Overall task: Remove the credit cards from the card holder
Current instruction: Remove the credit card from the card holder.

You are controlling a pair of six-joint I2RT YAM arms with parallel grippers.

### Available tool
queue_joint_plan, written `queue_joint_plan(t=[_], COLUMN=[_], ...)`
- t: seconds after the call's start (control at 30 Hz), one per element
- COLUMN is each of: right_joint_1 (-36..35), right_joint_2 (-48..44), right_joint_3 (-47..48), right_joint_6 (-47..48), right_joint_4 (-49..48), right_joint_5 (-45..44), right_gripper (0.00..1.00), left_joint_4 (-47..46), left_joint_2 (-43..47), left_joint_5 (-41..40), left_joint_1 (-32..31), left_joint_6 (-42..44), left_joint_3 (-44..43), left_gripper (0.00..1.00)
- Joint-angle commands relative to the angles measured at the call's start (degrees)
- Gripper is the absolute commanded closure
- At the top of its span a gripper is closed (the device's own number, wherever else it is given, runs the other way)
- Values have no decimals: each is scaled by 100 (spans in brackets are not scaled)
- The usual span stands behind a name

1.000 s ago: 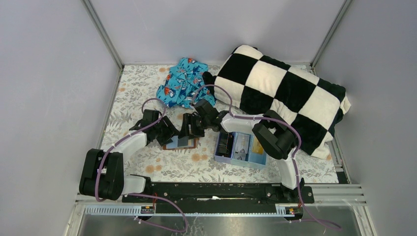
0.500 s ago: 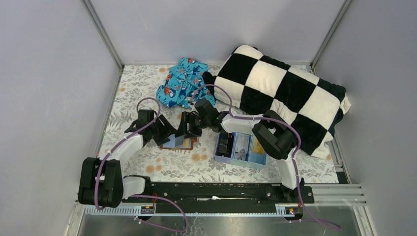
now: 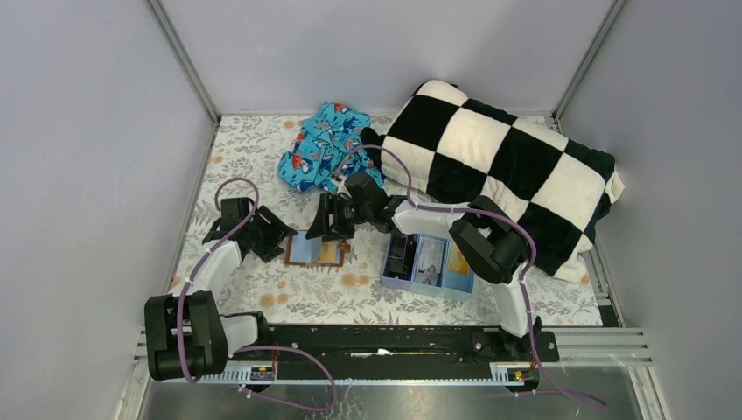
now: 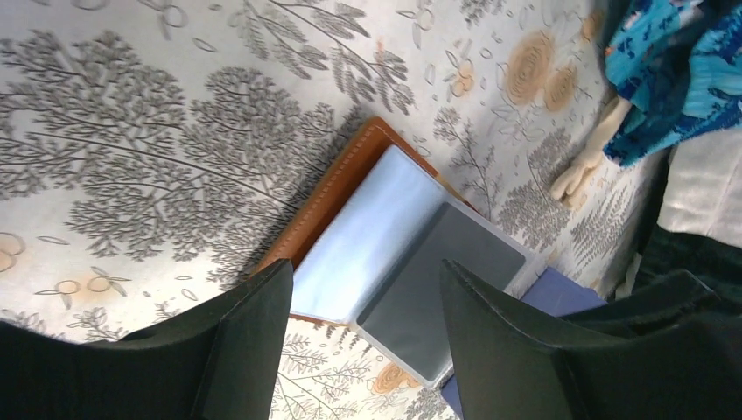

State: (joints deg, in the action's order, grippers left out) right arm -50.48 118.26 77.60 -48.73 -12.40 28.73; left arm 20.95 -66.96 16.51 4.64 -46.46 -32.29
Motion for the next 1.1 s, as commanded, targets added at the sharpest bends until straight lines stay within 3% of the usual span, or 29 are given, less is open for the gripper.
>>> queue_joint_plan(t=[0.0,0.3,0.63,1.07], right_joint_1=[-15,-91,74,78], right_joint_2=[84,646,-440,-243], right_joint_3=[342,931,-297,-403], right_joint_6=[-58,-88,108,83], right_joint_4=[-250,-143,59,223], right_joint_5=[232,394,-731,-790], right_gripper=[32,34,33,32], left_joint_4=[61,236,-292,-518], left_joint_2=[-62,49,164,-549], left_joint_5=[68,199,1077,817], left_joint_1=[242,609,600,574], left_joint_6=[71,251,480,393], left_joint_3=[119,133,108,135], left_gripper=[33,33,33,34])
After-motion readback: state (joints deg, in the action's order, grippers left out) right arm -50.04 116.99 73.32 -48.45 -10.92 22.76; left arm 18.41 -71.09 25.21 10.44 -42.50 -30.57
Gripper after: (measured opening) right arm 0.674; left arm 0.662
